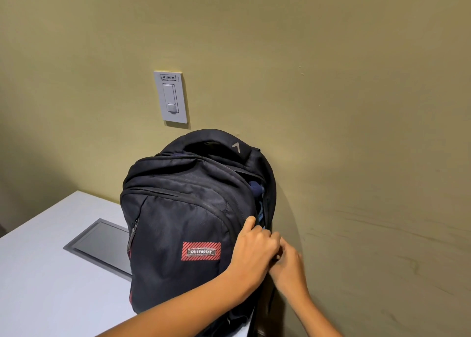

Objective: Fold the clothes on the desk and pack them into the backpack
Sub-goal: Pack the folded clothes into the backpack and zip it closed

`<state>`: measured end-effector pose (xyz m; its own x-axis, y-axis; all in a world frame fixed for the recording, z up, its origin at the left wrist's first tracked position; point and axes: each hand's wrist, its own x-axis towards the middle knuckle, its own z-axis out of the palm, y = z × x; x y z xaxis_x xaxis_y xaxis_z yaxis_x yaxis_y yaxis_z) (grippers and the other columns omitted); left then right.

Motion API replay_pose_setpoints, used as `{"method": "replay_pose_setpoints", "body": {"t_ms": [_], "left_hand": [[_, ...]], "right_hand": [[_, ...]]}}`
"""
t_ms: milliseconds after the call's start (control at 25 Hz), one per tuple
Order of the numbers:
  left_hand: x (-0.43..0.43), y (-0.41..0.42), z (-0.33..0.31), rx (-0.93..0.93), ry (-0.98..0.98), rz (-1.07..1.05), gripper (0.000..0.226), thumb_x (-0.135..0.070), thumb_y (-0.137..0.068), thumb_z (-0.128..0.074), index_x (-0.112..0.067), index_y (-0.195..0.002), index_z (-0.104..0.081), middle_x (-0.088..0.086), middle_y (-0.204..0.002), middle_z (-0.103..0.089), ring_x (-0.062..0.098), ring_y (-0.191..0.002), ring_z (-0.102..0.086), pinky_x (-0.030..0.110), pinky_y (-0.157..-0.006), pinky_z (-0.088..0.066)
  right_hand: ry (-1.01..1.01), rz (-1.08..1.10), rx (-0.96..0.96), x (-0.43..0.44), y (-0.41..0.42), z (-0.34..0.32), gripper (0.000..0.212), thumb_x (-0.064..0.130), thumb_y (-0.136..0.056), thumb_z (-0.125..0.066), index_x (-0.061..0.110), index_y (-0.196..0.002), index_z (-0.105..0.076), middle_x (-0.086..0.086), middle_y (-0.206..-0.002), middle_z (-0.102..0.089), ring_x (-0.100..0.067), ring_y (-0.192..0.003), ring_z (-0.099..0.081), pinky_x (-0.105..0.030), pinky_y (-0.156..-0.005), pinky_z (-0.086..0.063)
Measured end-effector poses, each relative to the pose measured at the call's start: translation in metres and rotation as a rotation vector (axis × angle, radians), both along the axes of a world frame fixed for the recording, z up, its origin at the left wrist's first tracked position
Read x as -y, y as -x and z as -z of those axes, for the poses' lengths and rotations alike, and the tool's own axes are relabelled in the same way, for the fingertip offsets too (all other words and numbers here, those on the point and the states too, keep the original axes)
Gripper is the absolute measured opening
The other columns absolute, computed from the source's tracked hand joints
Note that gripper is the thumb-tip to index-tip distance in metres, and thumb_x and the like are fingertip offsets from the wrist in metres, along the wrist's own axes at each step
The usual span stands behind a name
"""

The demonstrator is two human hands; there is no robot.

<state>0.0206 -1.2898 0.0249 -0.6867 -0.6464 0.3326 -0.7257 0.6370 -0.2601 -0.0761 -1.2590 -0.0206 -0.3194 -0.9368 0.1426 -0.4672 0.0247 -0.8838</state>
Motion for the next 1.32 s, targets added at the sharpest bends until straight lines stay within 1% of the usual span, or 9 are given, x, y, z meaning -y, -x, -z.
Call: {"method": "replay_pose_setpoints", "body": {"t_ms": [200,360,520,600,680,880,1080,1200,1320], "left_hand": [[0.004,0.0,0.001,-0.048,0.025,0.007,0.028,-0.01,-0.05,-0.078,-0.021,-0.055,-0.053,-0.007,-0.046,-0.047,0.013,-0.04,-0.046,0.029,-0.078,-0.032],[0.008,-0.003,-0.005,-0.151,0.01,0.042,0.027,-0.01,-0.053,-0.076,-0.02,-0.058,-0.052,-0.006,-0.047,-0.047,0.014,-0.041,-0.045,0.027,-0.076,-0.03],[0.021,-0.011,-0.037,-0.439,0.034,0.033,0.016,-0.01,-0.061,-0.068,-0.019,-0.069,-0.057,-0.004,-0.055,-0.057,0.017,-0.048,-0.05,0.029,-0.074,-0.027],[0.028,-0.019,-0.056,-0.531,0.027,0.017,0.018,-0.008,-0.064,-0.067,-0.02,-0.074,-0.058,-0.005,-0.063,-0.061,0.018,-0.054,-0.052,0.03,-0.076,-0.027],[0.029,-0.024,-0.064,-0.577,0.005,-0.001,0.017,-0.007,-0.071,-0.066,-0.019,-0.077,-0.057,-0.006,-0.067,-0.062,0.02,-0.056,-0.048,0.032,-0.076,-0.03],[0.025,-0.013,-0.055,-0.543,-0.03,0.074,0.013,-0.008,-0.076,-0.063,-0.017,-0.081,-0.054,-0.002,-0.071,-0.06,0.025,-0.057,-0.046,0.033,-0.067,-0.035],[0.029,-0.021,-0.06,-0.655,-0.107,0.115,0.003,-0.01,-0.076,-0.058,-0.012,-0.078,-0.057,-0.002,-0.071,-0.063,0.021,-0.066,-0.049,0.025,-0.066,-0.035],[0.033,-0.027,-0.076,-0.755,-0.095,0.126,0.022,0.0,-0.07,-0.068,-0.016,-0.074,-0.053,-0.006,-0.071,-0.064,0.009,-0.07,-0.04,0.022,-0.07,-0.031],[0.048,-0.039,-0.106,-0.888,-0.042,0.085,0.034,-0.003,-0.072,-0.073,-0.026,-0.074,-0.048,-0.009,-0.075,-0.068,0.003,-0.068,-0.05,0.026,-0.081,-0.035]], "right_hand": [[0.08,0.029,-0.05,0.016,-0.009,0.016,0.032,-0.004,-0.078,-0.064,0.027,-0.079,-0.057,0.018,-0.069,-0.06,0.005,-0.065,-0.059,-0.008,-0.058,-0.042],[0.068,0.033,-0.049,0.019,-0.003,0.024,0.023,0.0,-0.077,-0.07,0.013,-0.095,-0.069,0.014,-0.074,-0.066,-0.009,-0.072,-0.065,-0.024,-0.065,-0.047],[0.102,0.019,-0.011,0.025,-0.003,0.022,0.023,0.005,-0.075,-0.078,0.022,-0.086,-0.068,0.016,-0.07,-0.068,-0.004,-0.073,-0.065,-0.011,-0.064,-0.043],[0.129,0.017,0.004,0.024,-0.006,0.021,0.03,0.008,-0.074,-0.081,0.03,-0.076,-0.06,0.012,-0.069,-0.067,-0.004,-0.071,-0.064,-0.009,-0.062,-0.043],[0.194,0.066,-0.042,0.016,-0.013,0.021,0.032,0.007,-0.077,-0.079,0.03,-0.08,-0.057,0.012,-0.073,-0.064,-0.005,-0.075,-0.061,-0.01,-0.064,-0.044],[0.412,0.228,0.046,0.009,-0.026,-0.008,0.035,-0.004,-0.082,-0.067,0.013,-0.111,-0.06,0.008,-0.1,-0.063,0.002,-0.089,-0.058,-0.001,-0.08,-0.038],[0.474,0.223,-0.149,0.028,-0.019,-0.031,0.027,-0.007,-0.075,-0.074,0.004,-0.099,-0.065,0.003,-0.088,-0.064,-0.001,-0.08,-0.054,0.003,-0.074,-0.033],[0.5,0.183,-0.178,0.027,-0.014,-0.03,0.019,-0.001,-0.079,-0.075,0.005,-0.095,-0.066,0.002,-0.085,-0.065,0.0,-0.079,-0.054,0.001,-0.075,-0.035],[0.534,0.187,-0.208,0.023,-0.008,-0.028,0.014,0.008,-0.081,-0.074,0.006,-0.092,-0.066,0.003,-0.084,-0.064,-0.002,-0.079,-0.056,-0.002,-0.076,-0.037]]}}
